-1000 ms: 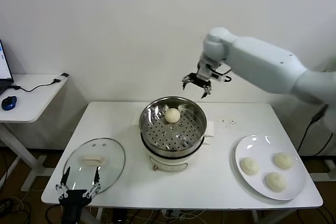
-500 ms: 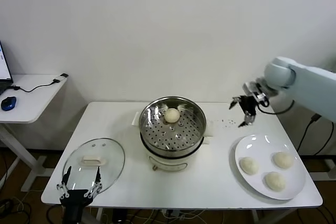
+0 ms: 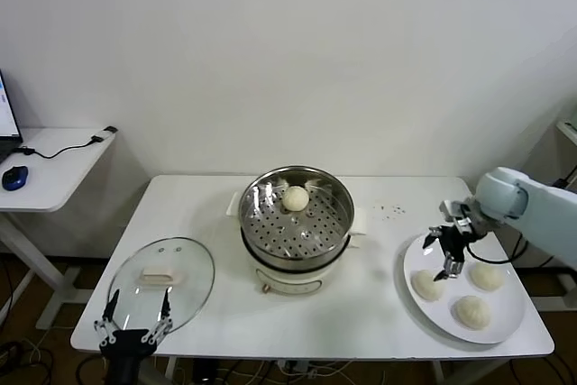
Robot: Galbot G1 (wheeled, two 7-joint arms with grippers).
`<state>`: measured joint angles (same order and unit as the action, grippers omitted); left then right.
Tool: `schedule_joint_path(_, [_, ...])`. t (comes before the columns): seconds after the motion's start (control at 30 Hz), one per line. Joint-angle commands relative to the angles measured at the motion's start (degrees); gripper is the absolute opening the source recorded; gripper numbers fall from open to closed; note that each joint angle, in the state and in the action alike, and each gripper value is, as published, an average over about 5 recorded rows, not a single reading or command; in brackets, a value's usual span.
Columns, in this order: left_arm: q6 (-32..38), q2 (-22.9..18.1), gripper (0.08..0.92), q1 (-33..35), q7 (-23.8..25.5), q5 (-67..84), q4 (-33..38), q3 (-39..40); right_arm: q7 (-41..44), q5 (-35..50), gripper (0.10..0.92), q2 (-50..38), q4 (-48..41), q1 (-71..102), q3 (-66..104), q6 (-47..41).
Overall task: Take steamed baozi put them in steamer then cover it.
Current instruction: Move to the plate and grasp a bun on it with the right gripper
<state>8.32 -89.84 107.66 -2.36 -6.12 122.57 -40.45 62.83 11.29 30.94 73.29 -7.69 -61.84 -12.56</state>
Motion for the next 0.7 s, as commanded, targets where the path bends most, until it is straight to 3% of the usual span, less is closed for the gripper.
schedule_joint_path(0.03, [0.1,-0.1,0.823,0.2,-0.2,0.0,-0.2,-0.1,-0.2,-3.4,0.823,-0.1,-1.8,8.8,5.8,-1.4])
schedule_joint_path(0.5, [0.2,-0.1,0.823,0.1,-0.2,0.2,-0.8,-0.2,0.0,-4.8,0.816,3.4,-4.6,9.6,7.0,-0.6])
schedule_joint_path(0.7, [0.3,-0.1,0.823,0.1,-0.2,0.2,-0.9,-0.2,0.5,-4.4,0.749,3.5,-4.5,8.8,6.8,-0.3])
